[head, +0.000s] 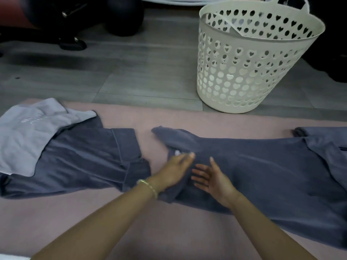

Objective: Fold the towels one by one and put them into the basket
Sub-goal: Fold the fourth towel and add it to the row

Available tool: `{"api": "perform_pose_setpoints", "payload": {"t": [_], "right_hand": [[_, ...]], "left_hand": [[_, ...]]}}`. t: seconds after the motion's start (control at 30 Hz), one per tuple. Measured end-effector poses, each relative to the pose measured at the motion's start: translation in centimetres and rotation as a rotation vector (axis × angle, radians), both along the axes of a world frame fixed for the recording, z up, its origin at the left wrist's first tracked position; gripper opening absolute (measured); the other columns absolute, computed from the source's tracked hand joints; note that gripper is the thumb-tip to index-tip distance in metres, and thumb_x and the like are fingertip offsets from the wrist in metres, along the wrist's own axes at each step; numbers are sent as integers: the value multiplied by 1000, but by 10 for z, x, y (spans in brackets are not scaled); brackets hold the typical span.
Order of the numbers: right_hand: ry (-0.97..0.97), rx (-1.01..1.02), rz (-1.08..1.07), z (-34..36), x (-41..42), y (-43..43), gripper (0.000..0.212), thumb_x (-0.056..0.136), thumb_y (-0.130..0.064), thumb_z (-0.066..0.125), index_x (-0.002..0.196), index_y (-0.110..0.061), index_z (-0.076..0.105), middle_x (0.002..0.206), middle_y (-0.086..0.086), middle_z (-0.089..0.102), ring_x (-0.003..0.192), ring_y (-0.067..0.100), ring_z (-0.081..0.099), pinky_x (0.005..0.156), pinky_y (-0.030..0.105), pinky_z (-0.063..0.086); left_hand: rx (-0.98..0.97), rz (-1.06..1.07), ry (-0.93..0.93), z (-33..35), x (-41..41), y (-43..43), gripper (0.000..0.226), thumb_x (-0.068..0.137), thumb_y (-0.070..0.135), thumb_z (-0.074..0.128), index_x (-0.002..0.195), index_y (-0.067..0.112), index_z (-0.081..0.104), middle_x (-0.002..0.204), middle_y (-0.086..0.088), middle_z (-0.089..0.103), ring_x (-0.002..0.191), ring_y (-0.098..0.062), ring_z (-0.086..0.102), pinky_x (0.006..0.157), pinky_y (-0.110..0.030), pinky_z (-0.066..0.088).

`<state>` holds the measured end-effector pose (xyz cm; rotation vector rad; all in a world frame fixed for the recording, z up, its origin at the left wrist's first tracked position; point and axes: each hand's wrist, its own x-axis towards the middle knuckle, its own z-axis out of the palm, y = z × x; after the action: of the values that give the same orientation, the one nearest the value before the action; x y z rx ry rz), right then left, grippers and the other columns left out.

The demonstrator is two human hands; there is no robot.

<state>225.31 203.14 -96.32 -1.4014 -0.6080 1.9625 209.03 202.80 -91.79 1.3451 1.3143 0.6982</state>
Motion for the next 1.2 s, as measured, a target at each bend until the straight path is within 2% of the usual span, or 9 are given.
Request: {"api": "perform_pose_setpoints", "payload": {"t": [0.1, 0.23, 0.33, 0.43, 0.6, 0.73, 0.87, 1.03, 1.2], "right_hand": [[137, -84, -119, -7, 45, -6, 75, 86, -69, 34, 117, -7, 64, 102, 15, 70, 92, 27, 68, 84, 37, 54], [68, -165, -225, -38, 92, -23, 75, 76, -68, 56, 115, -4, 65, 115, 18, 67, 110, 30, 63, 100, 42, 45], [-327, -64, -255, -62, 109, -31, 37, 73, -38, 77, 92, -7, 69, 98, 11, 72, 84, 22, 69, 79, 32, 56], [-462, 7, -359, -72, 114, -32, 15, 84, -16, 70, 76, -11, 58, 80, 6, 64, 72, 17, 59, 53, 15, 49], [-573, 184, -340, -64, 119, -19, 15, 96, -7, 51, 108, -2, 57, 97, 9, 63, 94, 25, 60, 70, 12, 48], [-551, 385, -282, -27, 143, -4, 18, 98, -6, 45, 104, -7, 62, 92, -1, 66, 77, -4, 60, 68, 3, 45], [-705, 577, -297, 8, 208, 4, 17, 95, 1, 49, 95, -9, 62, 88, -14, 61, 74, -23, 56, 69, -4, 37], [-902, 448, -544, 4, 315, -9, 10, 91, -10, 61, 99, -6, 64, 83, 1, 65, 69, -6, 59, 65, -1, 41], [-760, 121, -342, -54, 351, -53, 40, 76, -17, 78, 105, -2, 56, 88, 13, 64, 81, 17, 58, 70, 18, 46]], "left_hand": [[-156, -353, 39, -7, 53, -7, 43, 100, 42, 34, 130, 18, 55, 121, -3, 63, 105, -8, 57, 93, -16, 44], [-154, -184, 118, -31, 65, 7, 40, 98, 43, 36, 119, 16, 58, 108, 2, 61, 102, -11, 56, 97, -24, 41], [-143, -134, 263, -57, 62, 15, 30, 98, 37, 43, 110, 14, 59, 106, 0, 62, 97, -10, 55, 89, -19, 38], [-165, -125, 328, -77, 66, 17, 42, 97, 36, 45, 123, 5, 55, 125, -5, 59, 115, -16, 55, 94, -16, 35], [-143, -108, 374, -83, 89, 23, 55, 97, 41, 43, 142, 10, 37, 148, -8, 38, 135, -20, 38, 114, -29, 25], [-19, -147, 396, -74, 118, 36, 56, 99, 41, 37, 148, 15, 26, 154, -2, 27, 142, -17, 24, 116, -27, 17], [19, -227, 352, -73, 165, 41, 57, 99, 44, 34, 149, 20, 22, 154, 1, 26, 140, -16, 26, 116, -29, 19], [-25, -403, 300, -79, 233, 42, 59, 97, 51, 33, 149, 26, 22, 154, 5, 27, 135, -14, 36, 114, -34, 27], [19, -501, 364, -85, 287, 49, 57, 96, 51, 34, 146, 22, 30, 151, 2, 33, 133, -16, 38, 113, -34, 29]]}}
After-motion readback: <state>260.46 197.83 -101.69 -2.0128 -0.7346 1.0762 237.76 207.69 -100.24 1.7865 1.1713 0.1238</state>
